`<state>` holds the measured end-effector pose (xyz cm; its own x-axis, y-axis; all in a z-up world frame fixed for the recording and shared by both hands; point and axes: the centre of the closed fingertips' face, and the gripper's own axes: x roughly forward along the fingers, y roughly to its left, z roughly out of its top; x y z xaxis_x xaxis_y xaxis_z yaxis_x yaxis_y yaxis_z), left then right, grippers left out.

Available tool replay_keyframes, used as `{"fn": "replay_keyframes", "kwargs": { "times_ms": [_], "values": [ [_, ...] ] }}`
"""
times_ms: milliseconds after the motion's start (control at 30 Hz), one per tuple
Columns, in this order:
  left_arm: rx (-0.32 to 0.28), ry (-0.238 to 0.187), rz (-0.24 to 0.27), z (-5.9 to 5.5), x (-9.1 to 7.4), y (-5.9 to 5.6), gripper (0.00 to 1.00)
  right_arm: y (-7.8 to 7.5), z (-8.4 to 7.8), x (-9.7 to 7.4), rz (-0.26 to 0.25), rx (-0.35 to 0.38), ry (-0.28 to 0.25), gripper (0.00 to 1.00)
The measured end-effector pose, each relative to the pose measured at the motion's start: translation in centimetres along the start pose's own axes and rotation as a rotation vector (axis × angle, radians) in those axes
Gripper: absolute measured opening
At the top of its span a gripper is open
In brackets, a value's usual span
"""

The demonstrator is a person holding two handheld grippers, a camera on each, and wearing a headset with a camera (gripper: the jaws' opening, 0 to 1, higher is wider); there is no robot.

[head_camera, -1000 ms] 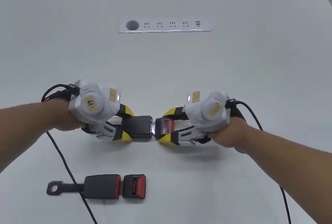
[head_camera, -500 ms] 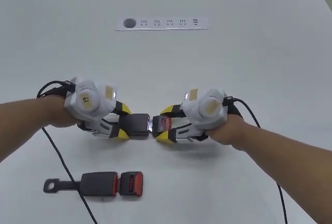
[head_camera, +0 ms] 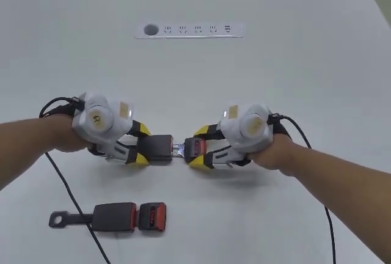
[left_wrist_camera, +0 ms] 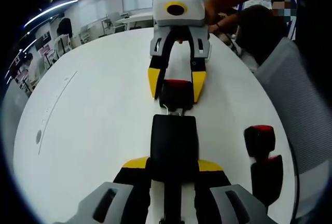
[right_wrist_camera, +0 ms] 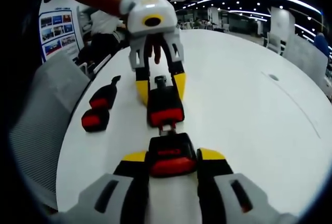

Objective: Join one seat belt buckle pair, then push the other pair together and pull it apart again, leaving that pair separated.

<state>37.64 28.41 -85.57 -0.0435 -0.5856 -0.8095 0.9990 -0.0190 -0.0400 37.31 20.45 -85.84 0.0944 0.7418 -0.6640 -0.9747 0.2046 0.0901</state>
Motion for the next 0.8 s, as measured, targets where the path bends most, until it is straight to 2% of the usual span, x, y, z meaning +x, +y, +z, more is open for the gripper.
{"fn": "replay_keyframes", "kwargs": {
  "times_ms": [500, 800],
  "values": [
    [-0.003, 0.003, -0.006, 0.1, 0.1, 0.1, 0.33, -0.3, -2.4, -2.5, -0.005, -0.007, 0.026, 0.36],
    [-0.003, 0.007, -0.005, 0.1, 0.0, 0.0, 0.33, -0.9, -4.8, -4.9, -0.028, -0.001, 0.052, 0.36]
  ]
}}
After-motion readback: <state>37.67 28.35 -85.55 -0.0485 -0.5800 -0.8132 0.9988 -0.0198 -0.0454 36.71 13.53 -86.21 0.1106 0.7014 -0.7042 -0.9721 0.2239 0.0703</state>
